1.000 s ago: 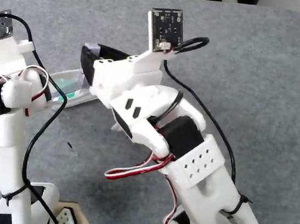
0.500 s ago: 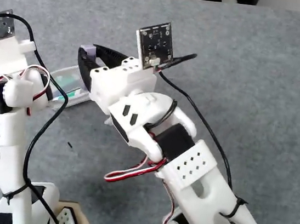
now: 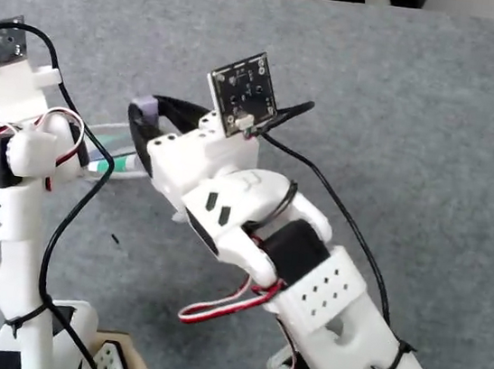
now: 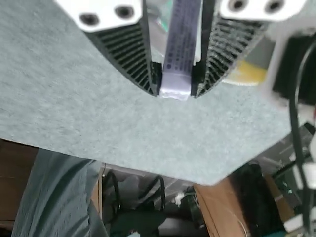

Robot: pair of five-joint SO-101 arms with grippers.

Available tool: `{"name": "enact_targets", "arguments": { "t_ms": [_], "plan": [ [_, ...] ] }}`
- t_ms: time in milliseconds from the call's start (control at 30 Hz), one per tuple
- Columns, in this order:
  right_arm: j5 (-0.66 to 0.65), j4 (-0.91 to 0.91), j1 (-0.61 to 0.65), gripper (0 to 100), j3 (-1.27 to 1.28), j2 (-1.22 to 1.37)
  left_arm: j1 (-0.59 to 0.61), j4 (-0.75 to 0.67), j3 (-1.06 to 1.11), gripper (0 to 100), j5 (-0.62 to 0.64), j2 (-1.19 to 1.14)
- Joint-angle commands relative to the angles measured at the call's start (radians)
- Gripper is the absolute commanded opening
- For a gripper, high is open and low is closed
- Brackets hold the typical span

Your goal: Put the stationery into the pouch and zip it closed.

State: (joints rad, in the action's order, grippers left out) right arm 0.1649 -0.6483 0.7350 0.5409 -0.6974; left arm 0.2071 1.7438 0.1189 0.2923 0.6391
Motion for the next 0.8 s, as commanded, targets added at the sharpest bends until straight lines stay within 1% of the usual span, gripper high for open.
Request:
{"name": "enact_targets", "arguments": {
  "t_ms": [0, 100, 267, 433, 500, 633, 767],
  "plan": [
    [-0.038, -0.112, 0.006, 1.2, 0.007, -0.022, 0.021, -0.012, -0.028, 3, -0.011, 0.006],
    [-0.04, -0.196, 0.012, 1.2, 0.001, -0.047, 0.021, -0.015, -0.028, 3, -0.009, 0.006],
    [-0.041, -0.247, 0.014, 1.2, 0.001, -0.108, 0.021, -0.015, -0.028, 3, -0.009, 0.005],
    [-0.043, -0.308, 0.069, 1.2, -0.012, -0.168, 0.022, -0.034, -0.025, 3, -0.005, 0.005],
    [-0.043, -0.351, 0.098, 1.2, -0.033, -0.188, 0.024, -0.037, -0.025, 3, 0.02, 0.005],
    [-0.044, -0.414, 0.138, 1.2, -0.062, -0.217, 0.054, -0.037, -0.027, 3, 0.026, 0.005],
    [-0.126, -0.423, 0.143, 1.2, -0.061, -0.237, 0.058, -0.035, -0.028, 3, 0.026, 0.005]
  ]
}}
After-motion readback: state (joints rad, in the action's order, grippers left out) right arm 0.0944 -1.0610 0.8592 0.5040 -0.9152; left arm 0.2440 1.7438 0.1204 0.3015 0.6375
